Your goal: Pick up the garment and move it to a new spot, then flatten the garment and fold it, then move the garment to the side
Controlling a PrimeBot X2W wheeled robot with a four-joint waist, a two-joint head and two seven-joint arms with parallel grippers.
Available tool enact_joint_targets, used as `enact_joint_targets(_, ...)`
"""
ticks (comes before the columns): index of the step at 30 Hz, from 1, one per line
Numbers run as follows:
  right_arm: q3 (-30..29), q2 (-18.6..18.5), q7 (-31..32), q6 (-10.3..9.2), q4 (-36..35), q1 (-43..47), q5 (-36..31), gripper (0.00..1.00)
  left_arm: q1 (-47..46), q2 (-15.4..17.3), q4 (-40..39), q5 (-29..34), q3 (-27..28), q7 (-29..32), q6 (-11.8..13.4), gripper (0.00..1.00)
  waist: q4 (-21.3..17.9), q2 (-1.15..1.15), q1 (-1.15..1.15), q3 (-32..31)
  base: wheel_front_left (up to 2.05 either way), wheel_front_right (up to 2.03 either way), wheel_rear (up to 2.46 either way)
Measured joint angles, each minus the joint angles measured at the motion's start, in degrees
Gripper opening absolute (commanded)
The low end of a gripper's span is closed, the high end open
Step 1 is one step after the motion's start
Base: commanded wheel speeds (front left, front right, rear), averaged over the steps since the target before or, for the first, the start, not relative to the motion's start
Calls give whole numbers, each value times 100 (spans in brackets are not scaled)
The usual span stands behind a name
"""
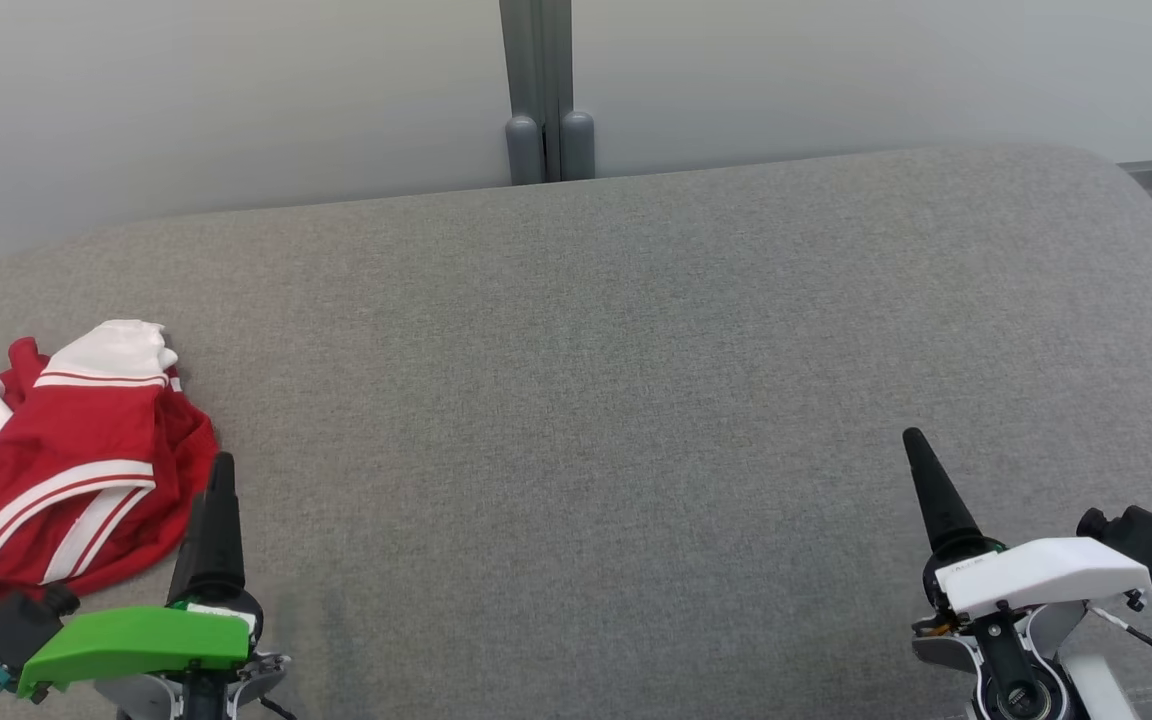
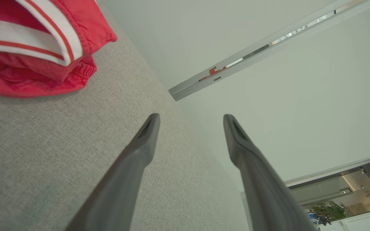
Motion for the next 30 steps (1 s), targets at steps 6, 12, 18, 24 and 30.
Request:
enact_joint_targets(6, 162, -2, -144, 0, 27, 2, -617, 100, 82, 0, -89, 644, -196, -148, 147, 100, -8, 0, 0, 2, 0, 0, 0)
enact_joint_targets(12, 268, -8, -256, 0, 15, 3, -1090, 100, 133, 37, -145, 1216, -324, -269, 252, 100, -21, 0, 0, -1, 0, 0, 0)
enact_joint_targets(18, 416, -9, -381, 0, -5, 3, -1564, 100, 171, 79, -249, 1688, -433, -393, 310, 100, -26, 0, 0, -6, 0, 0, 0)
enact_joint_targets(24, 523, -12, -497, 0, -44, 3, -2024, 100, 196, 98, -303, 2106, -502, -501, 354, 100, -25, 0, 0, -11, 0, 0, 0)
enact_joint_targets(30, 616, -15, -601, 0, -74, 3, -2469, 100, 269, 97, -289, 2490, -502, -605, 353, 100, -24, 0, 0, -11, 0, 0, 0)
